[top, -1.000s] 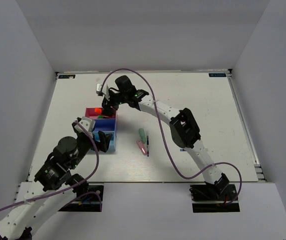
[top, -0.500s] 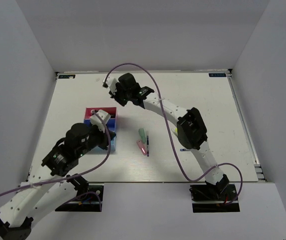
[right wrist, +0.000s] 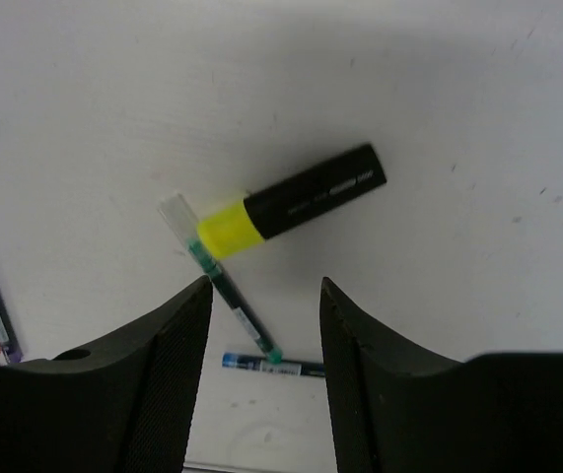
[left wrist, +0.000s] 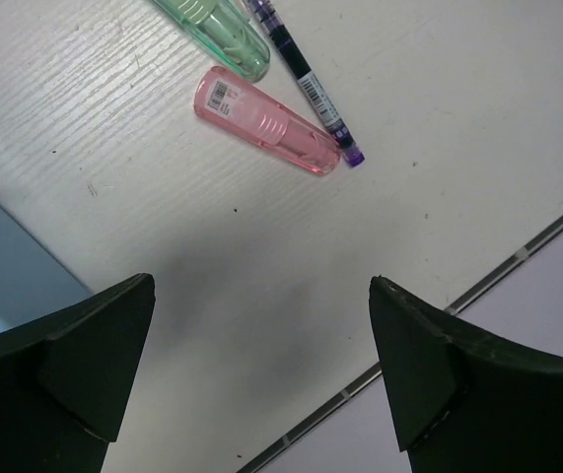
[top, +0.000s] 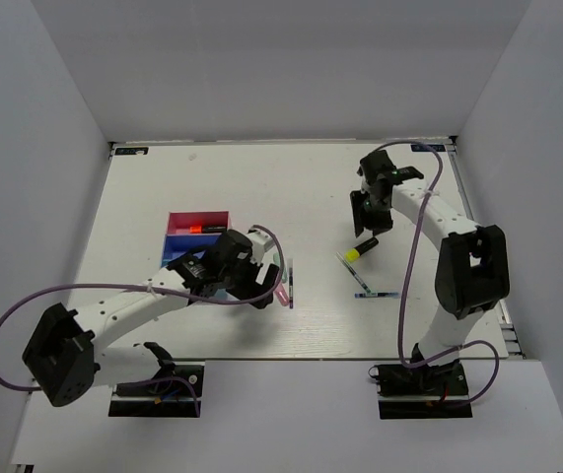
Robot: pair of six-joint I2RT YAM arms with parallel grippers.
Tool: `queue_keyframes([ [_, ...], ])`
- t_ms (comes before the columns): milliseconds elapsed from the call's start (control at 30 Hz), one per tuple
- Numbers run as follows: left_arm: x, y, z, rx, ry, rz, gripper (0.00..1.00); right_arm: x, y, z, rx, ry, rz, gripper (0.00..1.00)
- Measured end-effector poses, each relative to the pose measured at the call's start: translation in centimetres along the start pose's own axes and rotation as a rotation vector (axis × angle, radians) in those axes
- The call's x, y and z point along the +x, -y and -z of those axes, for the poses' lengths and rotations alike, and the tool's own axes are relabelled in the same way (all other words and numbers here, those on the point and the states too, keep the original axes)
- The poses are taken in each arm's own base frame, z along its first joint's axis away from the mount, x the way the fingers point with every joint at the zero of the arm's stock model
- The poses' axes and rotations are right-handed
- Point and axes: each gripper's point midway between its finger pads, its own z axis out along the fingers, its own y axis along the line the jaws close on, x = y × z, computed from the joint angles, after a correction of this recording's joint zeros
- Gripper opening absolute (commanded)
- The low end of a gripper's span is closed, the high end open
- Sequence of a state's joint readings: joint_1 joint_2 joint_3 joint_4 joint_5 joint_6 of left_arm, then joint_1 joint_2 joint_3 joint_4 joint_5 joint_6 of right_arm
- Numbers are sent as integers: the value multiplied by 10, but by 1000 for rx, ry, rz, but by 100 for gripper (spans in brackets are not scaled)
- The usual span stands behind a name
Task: Sort the stationery into containers
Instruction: Pick up the stationery from the center of the board.
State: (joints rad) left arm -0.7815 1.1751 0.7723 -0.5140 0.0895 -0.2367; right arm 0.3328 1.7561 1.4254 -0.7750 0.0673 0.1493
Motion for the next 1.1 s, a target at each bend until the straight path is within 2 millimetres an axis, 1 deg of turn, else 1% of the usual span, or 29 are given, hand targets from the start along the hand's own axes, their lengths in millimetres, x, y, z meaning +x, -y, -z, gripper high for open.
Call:
queue_keyframes([
  [33,1,0,-5,-6,-9,0,100,12,1,-2,7,-41,-23,52],
  [100,2,-2,-12,-20,-19,6,100,28,-2,-4,17,-103,-59,52],
  [233,0,-5,-18,-35,-13,22,100,40,-5,-13,23,-179,-142,53],
  [367,-9,-4,-16,-34,38,26,100,48,2,-34,49,-243,-238,53],
  [433,-9,-4,-14,-34,51,27,100,52,7,-42,67,-265,-282,53],
  [533,-9,-5,-13,-35,58,29,100,54,12,-49,83,-282,-336,53],
  [600,-9,-5,-13,-35,59,30,100,52,15,-54,85,-275,-371,55],
  [633,-9,-5,-13,-35,59,29,100,50,17,-56,86,-270,-388,57],
  [700,-9,-5,-13,-35,58,30,100,47,17,-59,83,-260,-413,60],
  [833,-8,-5,-13,-36,57,29,100,40,17,-71,77,-258,-451,62],
  [900,-7,-5,-13,-38,54,31,100,40,16,-77,72,-265,-459,62],
  [967,-4,-6,-14,-39,50,33,100,38,14,-78,69,-262,-467,58],
  [1100,-2,-7,-13,-41,45,34,100,38,14,-80,71,-257,-483,28],
])
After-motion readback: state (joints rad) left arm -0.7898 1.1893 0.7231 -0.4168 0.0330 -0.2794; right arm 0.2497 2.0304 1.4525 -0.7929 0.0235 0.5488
